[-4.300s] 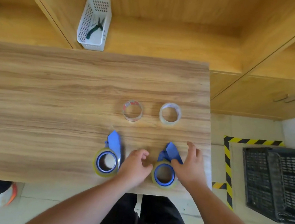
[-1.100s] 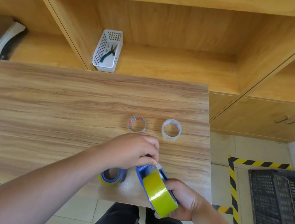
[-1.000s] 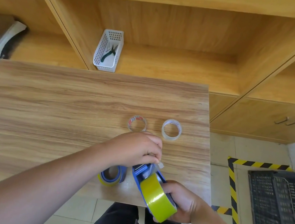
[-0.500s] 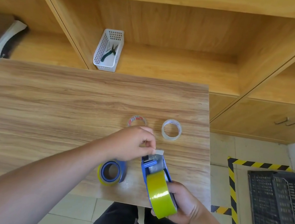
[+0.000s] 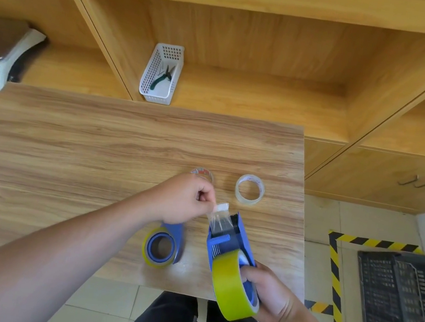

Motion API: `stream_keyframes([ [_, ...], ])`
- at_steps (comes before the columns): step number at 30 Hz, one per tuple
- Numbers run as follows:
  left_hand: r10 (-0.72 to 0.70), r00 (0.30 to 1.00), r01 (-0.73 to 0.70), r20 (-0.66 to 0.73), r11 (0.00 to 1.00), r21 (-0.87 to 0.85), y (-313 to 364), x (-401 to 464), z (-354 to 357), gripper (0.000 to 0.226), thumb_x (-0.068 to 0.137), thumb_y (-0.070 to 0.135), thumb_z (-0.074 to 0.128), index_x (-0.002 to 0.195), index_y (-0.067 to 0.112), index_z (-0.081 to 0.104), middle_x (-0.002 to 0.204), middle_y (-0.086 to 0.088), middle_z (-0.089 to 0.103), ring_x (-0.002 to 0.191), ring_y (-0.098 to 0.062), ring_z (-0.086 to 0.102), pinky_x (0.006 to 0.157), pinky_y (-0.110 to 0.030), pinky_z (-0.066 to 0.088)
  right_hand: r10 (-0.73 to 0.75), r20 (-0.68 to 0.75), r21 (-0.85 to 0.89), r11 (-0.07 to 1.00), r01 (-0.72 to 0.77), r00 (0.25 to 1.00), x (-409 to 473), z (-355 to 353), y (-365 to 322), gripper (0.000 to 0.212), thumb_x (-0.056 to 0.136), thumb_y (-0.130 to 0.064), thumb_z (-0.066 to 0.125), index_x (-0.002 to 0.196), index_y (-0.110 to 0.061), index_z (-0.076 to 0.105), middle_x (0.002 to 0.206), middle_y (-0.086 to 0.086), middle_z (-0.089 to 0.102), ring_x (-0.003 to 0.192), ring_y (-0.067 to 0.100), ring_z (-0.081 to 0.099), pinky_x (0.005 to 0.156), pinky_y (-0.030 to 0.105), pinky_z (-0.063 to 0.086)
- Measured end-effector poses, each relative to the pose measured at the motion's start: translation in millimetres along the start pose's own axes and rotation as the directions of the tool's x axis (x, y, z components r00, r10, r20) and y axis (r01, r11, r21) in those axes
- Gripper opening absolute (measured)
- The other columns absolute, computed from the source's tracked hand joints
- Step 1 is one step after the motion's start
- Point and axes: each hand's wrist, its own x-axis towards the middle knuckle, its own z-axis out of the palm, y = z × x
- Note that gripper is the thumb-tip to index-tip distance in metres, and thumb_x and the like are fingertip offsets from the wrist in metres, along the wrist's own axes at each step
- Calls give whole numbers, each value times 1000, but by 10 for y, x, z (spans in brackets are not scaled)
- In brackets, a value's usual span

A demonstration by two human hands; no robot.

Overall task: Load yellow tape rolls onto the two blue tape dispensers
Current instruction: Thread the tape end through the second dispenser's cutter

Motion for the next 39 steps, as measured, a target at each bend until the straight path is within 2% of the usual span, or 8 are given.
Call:
stream_keyframes([
  [7,-141,990,143,26,988,-55,-85,0,-64,18,88,26,74,70,29,72,63,17,68,58,-6,55,62,-35,49,-1,67,-124,992,10,998,-97,24,10,38,65,2,54,99,7,71,85,19,72,76,28,71,65,31,56],
  [12,-237,953,279,190,931,-235,-82,-34,51,18,89,24,75,72,26,73,55,24,61,56,4,52,64,-21,45,-1,155,-162,987,27,988,-123,71,-31,39,66,2,54,101,6,69,84,15,72,75,26,70,68,31,55],
  [16,-290,873,448,393,794,-411,-66,-85,160,25,95,1,59,79,17,70,61,6,53,51,-5,44,52,-15,40,-12,216,-125,991,40,976,-140,110,-35,37,71,6,51,101,5,71,81,13,73,71,23,70,64,30,56],
  [18,-288,813,544,506,686,-483,-71,-116,231,28,97,-5,54,88,16,69,70,1,58,61,-8,51,62,-19,46,-15,231,-77,996,34,973,-130,139,-23,38,72,7,49,103,5,70,81,13,72,70,23,70,63,30,56],
  [25,-86,756,616,649,428,-661,-144,-197,405,23,95,10,58,85,22,75,79,-1,67,71,-12,59,67,-25,34,94,305,32,994,-109,948,-47,118,-4,61,73,-8,63,126,16,46,82,19,56,62,27,59,60,32,47],
  [29,47,747,607,663,360,-709,-203,-297,601,20,85,29,64,97,27,80,97,4,74,91,-17,58,79,-27,35,94,321,26,994,-108,942,0,144,30,41,85,-13,48,123,-1,40,85,16,41,63,24,45,59,40,26],
  [34,61,817,547,573,235,-804,-308,-288,843,40,81,39,82,112,16,72,119,-18,53,108,-35,44,91,-35,34,51,336,124,987,-98,940,-11,147,74,29,92,-13,42,118,-2,46,90,18,47,67,27,57,68,37,50],
  [39,-78,855,518,512,129,-845,-273,-304,904,23,94,33,68,109,17,75,101,0,77,86,-11,65,75,-27,33,6,254,143,989,-43,967,8,97,128,41,81,-17,64,116,2,55,92,20,56,74,34,63,74,44,53],
])
